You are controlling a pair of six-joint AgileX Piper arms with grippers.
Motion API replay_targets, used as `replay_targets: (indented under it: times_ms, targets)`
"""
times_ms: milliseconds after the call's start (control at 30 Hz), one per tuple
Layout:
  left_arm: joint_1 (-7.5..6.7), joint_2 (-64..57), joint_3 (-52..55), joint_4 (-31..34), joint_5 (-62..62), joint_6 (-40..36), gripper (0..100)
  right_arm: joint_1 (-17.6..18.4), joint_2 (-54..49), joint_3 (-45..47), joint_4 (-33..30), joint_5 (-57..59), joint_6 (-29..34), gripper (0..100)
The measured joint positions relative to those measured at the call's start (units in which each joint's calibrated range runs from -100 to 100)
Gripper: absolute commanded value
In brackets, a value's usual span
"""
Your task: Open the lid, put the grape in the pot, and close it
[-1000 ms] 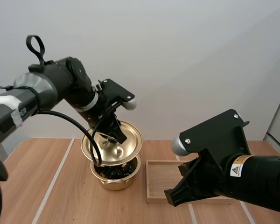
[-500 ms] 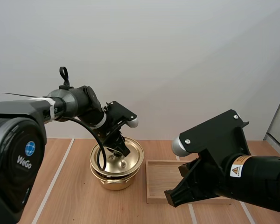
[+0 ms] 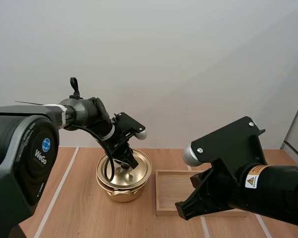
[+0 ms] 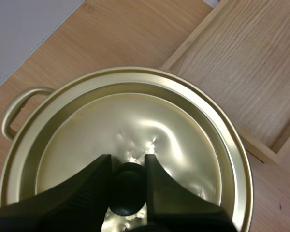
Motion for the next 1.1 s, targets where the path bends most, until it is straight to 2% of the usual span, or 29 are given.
replay_targets:
  times_ms: [467, 533, 600, 700, 767, 833, 1100]
  targets:
    - [0.0, 0.0, 0.0, 1.1, -0.9, 0.1, 0, 0.0, 0.0, 0.0, 0.0, 0.0, 0.0, 0]
    - [0.0, 0.0, 0.0, 1.1, -0.8, 0.1, 3, 0.0, 0.0, 0.0, 0.0, 0.0, 0.0, 0]
    - [0.0, 0.0, 0.0, 1.1, -0.3, 0.1, 14, 0.0, 0.0, 0.0, 0.0, 0.0, 0.0, 0]
    - [0.0, 0.0, 0.0, 1.1, 1.3, 0.1, 50, 0.0, 0.0, 0.0, 0.0, 0.0, 0.0, 0]
    - [0.0, 0.0, 0.0, 1.2, 1.9, 0.1, 80, 0.0, 0.0, 0.0, 0.0, 0.0, 0.0, 0]
    - [0.0, 0.0, 0.0, 1.2, 2.2, 0.1, 98, 0.0, 0.0, 0.0, 0.0, 0.0, 0.0, 0]
    - [0.0, 0.0, 0.0, 1.2, 2.7, -1.0, 100, 0.0, 0.0, 0.0, 0.0, 0.0, 0.0, 0]
